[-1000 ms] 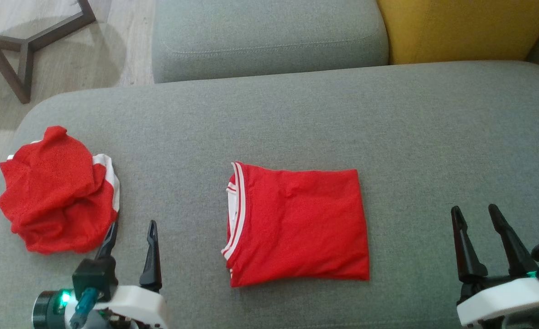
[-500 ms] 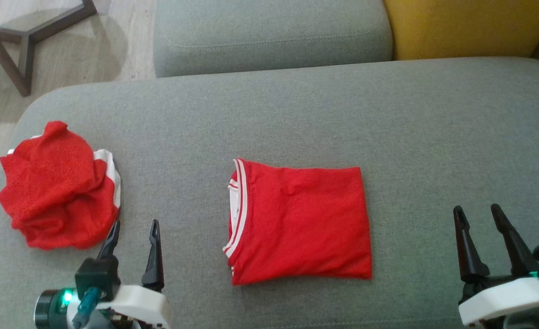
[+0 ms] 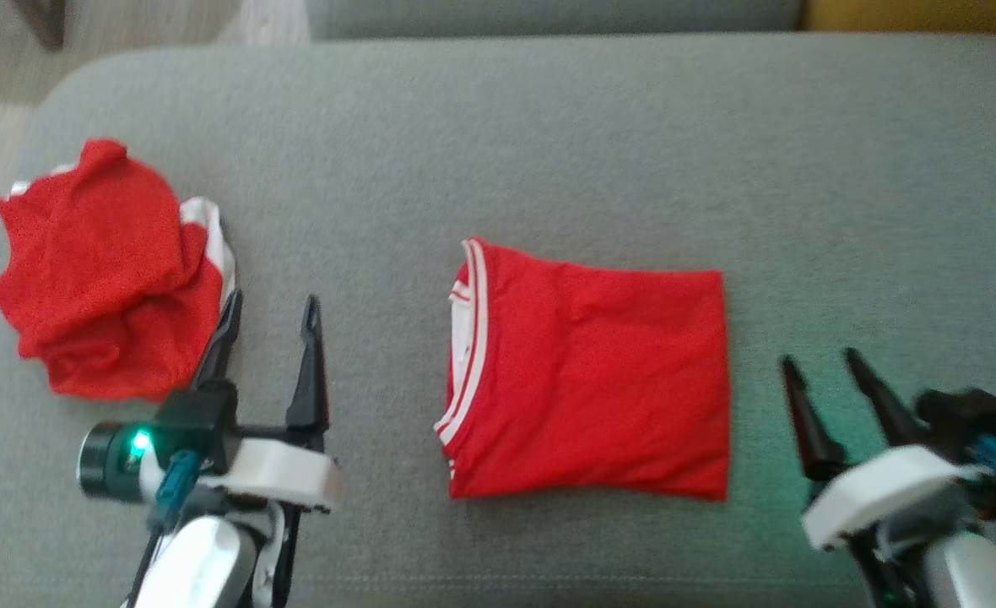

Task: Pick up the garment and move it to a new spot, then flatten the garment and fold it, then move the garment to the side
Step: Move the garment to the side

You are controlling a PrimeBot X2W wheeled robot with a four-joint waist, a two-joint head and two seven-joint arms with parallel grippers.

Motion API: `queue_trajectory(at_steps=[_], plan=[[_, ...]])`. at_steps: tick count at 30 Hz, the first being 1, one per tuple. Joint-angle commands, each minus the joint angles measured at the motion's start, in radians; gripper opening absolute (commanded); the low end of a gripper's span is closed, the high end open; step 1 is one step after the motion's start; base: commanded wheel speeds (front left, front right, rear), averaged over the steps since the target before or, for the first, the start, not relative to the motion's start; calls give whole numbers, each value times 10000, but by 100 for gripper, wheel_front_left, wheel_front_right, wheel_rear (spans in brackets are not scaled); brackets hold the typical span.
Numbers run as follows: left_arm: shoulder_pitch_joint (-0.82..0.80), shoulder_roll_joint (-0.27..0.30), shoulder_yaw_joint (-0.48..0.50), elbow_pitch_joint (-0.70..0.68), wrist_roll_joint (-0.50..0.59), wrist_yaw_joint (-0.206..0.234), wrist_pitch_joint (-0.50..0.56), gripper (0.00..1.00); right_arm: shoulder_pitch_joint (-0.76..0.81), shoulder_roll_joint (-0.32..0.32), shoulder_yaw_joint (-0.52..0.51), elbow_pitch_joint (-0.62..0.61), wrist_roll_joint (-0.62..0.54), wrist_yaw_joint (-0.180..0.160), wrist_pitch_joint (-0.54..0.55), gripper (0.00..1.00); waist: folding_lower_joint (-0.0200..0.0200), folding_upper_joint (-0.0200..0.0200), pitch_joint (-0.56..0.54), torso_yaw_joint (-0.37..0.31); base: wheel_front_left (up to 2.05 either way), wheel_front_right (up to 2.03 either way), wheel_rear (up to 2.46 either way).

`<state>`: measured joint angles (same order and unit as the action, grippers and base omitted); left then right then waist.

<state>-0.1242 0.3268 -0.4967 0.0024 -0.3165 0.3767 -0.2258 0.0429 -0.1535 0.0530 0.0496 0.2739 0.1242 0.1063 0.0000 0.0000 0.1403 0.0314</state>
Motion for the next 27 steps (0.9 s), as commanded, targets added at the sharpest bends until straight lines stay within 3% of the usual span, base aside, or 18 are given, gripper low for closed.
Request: queue_trajectory(at_steps=[1, 13, 15, 16, 22, 27], plan=[[-566, 57, 357, -297, 135, -38, -123, 100, -435, -198, 415, -29, 78, 65, 52, 100, 0, 0, 435, 339, 0, 0, 0], [-1263, -537, 279, -43, 383, -203, -338, 100, -1612, -192, 1547, 2588, 762, 65, 806, 98, 0, 0, 1082, 1005, 0, 0, 0], [-1250, -564, 327, -12, 410, -224, -347, 100, -1643, -245, 1659, 2677, 944, 65, 1018, 20, 0, 0, 1083, 1002, 0, 0, 0], [-1241, -577, 349, -1, 428, -230, -350, 100, -1649, -294, 1699, 2684, 998, 65, 1108, 0, 0, 0, 1081, 993, 0, 0, 0], [-1219, -594, 499, -87, 623, -267, -357, 100, -1676, -599, 1752, 2214, 938, 65, 1078, 0, 0, 0, 1045, 643, 0, 0, 0], [-1182, -587, 547, -142, 745, -352, -358, 100, -1751, -810, 1888, 1670, 710, 65, 983, 0, 0, 0, 1028, -186, 0, 0, 0]])
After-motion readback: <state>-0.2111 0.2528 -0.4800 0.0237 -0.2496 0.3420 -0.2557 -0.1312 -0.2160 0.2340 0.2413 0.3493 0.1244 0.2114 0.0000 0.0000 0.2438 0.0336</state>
